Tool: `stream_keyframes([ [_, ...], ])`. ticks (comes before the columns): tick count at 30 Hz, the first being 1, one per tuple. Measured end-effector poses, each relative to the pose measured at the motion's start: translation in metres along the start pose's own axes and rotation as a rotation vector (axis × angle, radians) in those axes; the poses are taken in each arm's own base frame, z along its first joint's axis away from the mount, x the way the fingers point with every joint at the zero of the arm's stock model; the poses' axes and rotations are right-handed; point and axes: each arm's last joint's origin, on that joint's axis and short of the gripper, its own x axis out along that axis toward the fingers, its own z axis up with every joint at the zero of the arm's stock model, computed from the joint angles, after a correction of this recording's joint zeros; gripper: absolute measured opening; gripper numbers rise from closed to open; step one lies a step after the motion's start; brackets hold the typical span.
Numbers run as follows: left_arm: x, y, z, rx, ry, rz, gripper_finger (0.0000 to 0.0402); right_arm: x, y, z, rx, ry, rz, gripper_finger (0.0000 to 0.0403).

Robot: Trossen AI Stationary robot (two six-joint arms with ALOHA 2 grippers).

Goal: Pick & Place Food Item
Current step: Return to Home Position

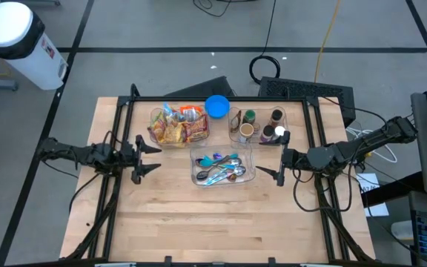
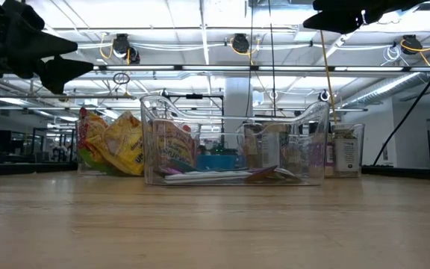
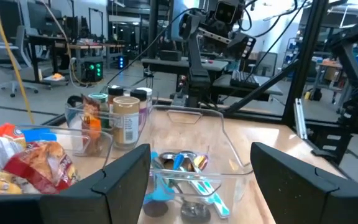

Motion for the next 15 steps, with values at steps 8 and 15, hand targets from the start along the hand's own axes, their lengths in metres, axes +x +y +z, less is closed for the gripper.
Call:
stream_keyframes([
  [8, 0.0, 0.0001, -0.0002, 0.074, 0.002, 0.004, 0.0285, 0.0, 0.0, 0.0, -0.002, 0.0, 0.0, 0.038],
  [15, 0.0001, 0.0, 0.0004, 0.068, -0.008, 0.003, 0.0285, 0.0, -0.0001, 0.0013, -0.081, -0.012, -0.001, 0.038],
])
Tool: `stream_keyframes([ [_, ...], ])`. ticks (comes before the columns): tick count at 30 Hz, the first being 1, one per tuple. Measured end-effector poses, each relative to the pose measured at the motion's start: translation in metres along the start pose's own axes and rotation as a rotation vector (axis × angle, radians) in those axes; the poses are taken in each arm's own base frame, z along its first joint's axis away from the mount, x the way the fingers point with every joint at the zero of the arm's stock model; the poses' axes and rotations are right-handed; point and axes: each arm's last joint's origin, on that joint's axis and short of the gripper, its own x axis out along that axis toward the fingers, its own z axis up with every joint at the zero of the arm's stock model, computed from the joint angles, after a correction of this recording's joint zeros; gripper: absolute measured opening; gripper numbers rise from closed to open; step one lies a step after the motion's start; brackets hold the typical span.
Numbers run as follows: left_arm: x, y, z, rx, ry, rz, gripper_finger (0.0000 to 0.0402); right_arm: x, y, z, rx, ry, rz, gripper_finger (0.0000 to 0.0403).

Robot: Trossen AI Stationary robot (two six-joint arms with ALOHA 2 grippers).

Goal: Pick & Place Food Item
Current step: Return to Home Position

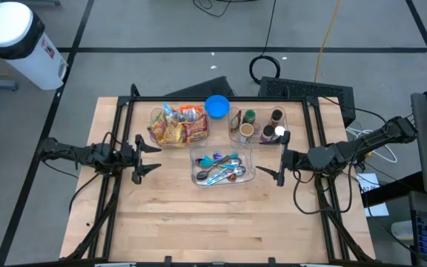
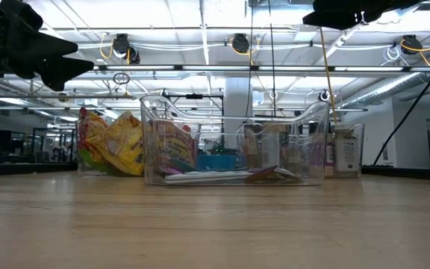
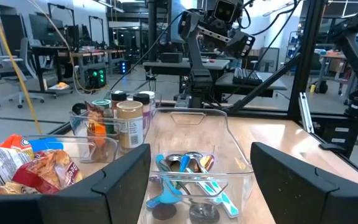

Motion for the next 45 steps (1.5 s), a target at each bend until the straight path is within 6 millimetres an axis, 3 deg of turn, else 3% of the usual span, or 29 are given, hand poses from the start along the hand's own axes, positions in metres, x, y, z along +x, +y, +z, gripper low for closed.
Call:
stream_keyframes([
  [3, 0.0, 0.0, 0.0, 0.0, -0.001, 0.0, 0.0285, 0.0, 0.001, -0.002, 0.069, 0.012, 0.023, 0.038],
  [10, 0.0, 0.0, 0.0, -0.002, -0.002, 0.0, 0.0285, 0.007, 0.004, -0.026, 0.141, -0.118, 0.327, 0.038],
  [15, 0.0, 0.0, 0.0, -0.003, -0.001, 0.0, 0.0285, 0.006, -0.016, -0.038, 0.187, -0.06, 0.247, 0.038],
  [23, 0.0, 0.0, 0.0, -0.003, -0.002, 0.0, 0.0285, -0.024, -0.036, -0.054, 0.205, -0.159, 0.209, 0.038],
  [34, 0.0, 0.0, 0.0, -0.003, -0.002, 0.0, 0.0285, -0.049, -0.046, -0.082, 0.239, -0.271, 0.11, 0.038],
  [45, 0.0, 0.0, 0.0, -0.003, -0.002, 0.0, 0.0285, -0.065, -0.053, -0.087, 0.256, -0.318, 0.042, 0.038],
])
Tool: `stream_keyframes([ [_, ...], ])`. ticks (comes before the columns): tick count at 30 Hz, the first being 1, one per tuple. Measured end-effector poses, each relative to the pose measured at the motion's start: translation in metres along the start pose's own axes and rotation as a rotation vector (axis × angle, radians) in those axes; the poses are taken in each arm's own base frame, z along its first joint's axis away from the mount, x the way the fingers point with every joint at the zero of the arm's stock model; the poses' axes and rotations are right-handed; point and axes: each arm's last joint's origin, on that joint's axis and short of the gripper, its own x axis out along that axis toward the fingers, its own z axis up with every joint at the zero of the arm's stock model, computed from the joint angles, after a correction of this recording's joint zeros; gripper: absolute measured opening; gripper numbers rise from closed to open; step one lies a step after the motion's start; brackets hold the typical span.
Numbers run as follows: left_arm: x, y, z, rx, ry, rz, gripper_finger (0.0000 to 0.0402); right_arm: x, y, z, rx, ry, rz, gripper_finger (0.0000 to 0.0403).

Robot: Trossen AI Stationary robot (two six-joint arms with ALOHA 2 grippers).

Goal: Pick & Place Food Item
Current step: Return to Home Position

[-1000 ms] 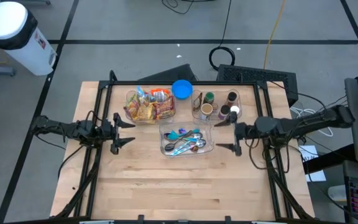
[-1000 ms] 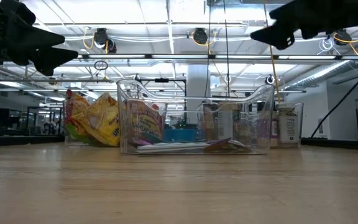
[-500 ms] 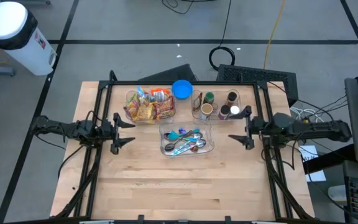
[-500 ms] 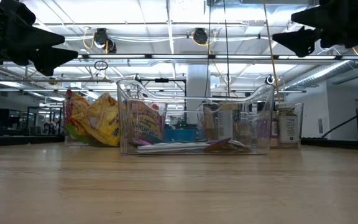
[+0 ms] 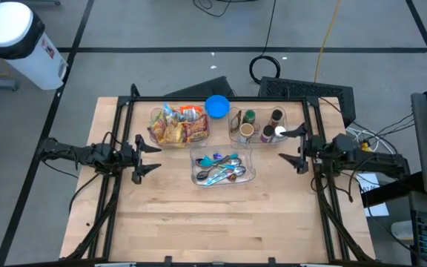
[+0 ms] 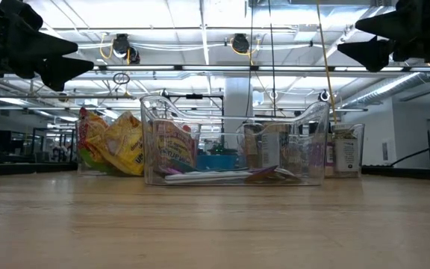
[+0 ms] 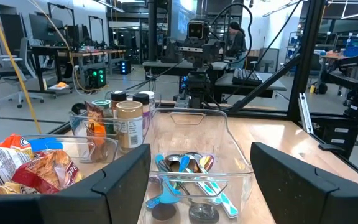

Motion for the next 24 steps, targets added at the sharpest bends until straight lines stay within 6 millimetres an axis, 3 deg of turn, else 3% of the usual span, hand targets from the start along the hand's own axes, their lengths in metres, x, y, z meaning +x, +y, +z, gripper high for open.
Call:
stream_keyframes([
  [6, 0.0, 0.0, 0.0, 0.0, 0.0, 0.0, 0.0285, -0.004, 0.0, 0.0, -0.008, -0.032, 0.0, 0.038],
  [15, 0.0, 0.0, 0.0, 0.0, 0.0, 0.0, 0.0285, 0.0, 0.0, -0.023, -0.006, -0.088, -0.001, 0.038],
  [19, 0.0, 0.0, 0.0, 0.0, 0.0, 0.0, 0.0285, -0.002, 0.0, -0.015, -0.005, -0.194, -0.004, 0.038],
  [24, 0.0, 0.0, 0.0, 0.0, -0.001, -0.001, 0.0285, -0.001, 0.0, -0.022, 0.002, -0.118, 0.001, 0.038],
])
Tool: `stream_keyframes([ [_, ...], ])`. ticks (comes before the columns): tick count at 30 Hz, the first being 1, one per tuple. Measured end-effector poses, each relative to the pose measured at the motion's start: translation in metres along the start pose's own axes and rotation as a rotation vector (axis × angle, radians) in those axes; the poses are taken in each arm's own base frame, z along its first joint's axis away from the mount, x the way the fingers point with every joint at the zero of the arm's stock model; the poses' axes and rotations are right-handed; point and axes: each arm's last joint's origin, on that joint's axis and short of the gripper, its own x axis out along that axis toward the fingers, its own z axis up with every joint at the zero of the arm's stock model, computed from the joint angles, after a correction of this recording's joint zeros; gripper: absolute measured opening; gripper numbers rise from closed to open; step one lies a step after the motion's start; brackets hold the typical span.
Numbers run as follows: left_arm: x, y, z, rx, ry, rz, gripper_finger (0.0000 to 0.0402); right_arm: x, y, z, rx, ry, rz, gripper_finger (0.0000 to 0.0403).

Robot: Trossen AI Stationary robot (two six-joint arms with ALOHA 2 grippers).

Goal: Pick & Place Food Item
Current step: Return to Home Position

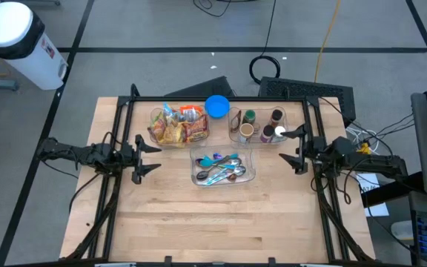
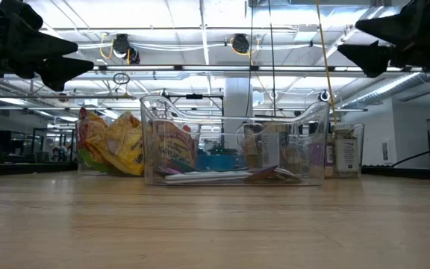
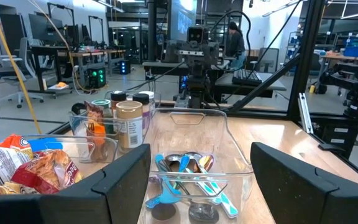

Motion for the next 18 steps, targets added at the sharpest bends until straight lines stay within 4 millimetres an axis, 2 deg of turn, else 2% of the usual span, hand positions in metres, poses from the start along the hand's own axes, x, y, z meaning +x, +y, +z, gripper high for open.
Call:
stream_keyframes([
  [10, 0.0, 0.0, 0.0, 0.0, 0.0, 0.0, 0.0285, -0.002, 0.0, -0.024, -0.064, 0.247, 0.007, 0.038],
  [18, 0.0, 0.0, 0.0, 0.0, 0.0, 0.0, 0.0285, -0.002, 0.0, -0.026, -0.057, 0.276, 0.01, 0.038],
])
